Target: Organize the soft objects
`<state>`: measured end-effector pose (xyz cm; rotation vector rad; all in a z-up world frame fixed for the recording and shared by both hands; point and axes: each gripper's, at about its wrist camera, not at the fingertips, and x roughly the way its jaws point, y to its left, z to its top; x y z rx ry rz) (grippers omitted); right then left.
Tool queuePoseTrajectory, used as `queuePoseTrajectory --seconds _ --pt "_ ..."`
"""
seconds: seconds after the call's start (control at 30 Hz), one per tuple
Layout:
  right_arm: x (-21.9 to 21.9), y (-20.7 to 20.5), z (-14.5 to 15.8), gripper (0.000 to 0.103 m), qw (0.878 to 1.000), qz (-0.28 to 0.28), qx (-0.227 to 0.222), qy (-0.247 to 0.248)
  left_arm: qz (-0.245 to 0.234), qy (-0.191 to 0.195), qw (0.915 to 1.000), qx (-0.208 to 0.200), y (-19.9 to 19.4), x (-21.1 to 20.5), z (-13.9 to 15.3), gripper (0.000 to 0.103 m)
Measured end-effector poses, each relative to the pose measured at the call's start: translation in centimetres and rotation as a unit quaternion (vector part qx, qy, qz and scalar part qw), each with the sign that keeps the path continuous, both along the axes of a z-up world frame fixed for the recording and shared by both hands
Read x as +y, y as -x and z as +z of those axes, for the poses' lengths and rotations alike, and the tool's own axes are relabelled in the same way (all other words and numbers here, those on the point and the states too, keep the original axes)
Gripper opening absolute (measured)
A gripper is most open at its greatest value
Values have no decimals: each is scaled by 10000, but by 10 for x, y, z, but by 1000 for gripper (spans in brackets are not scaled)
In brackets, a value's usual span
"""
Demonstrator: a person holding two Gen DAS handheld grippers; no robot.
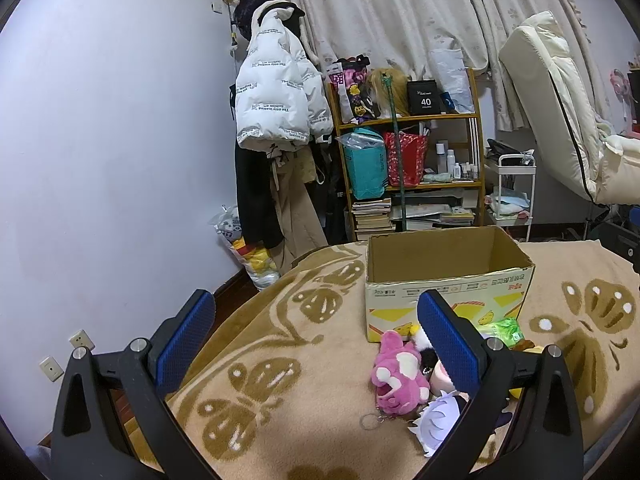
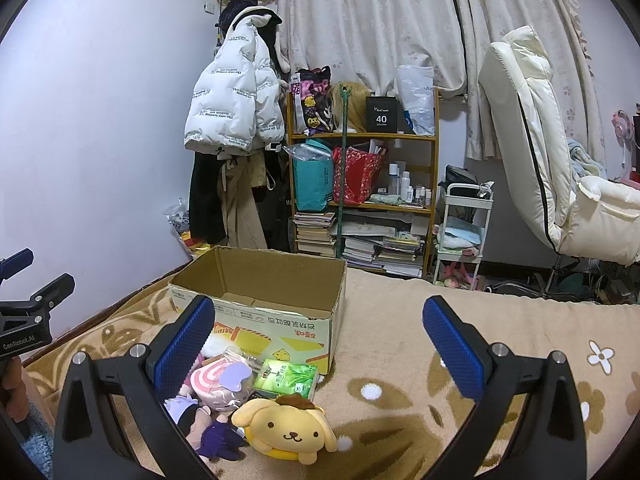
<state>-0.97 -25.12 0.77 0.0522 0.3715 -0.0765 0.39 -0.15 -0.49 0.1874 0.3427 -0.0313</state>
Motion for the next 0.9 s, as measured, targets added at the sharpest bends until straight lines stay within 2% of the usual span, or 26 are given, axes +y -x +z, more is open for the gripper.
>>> queuePoseTrajectory --seconds 0.9 --pt "1 -1 1 103 10000 -14 5 -9 16 -10 10000 6 -2 2 -2 100"
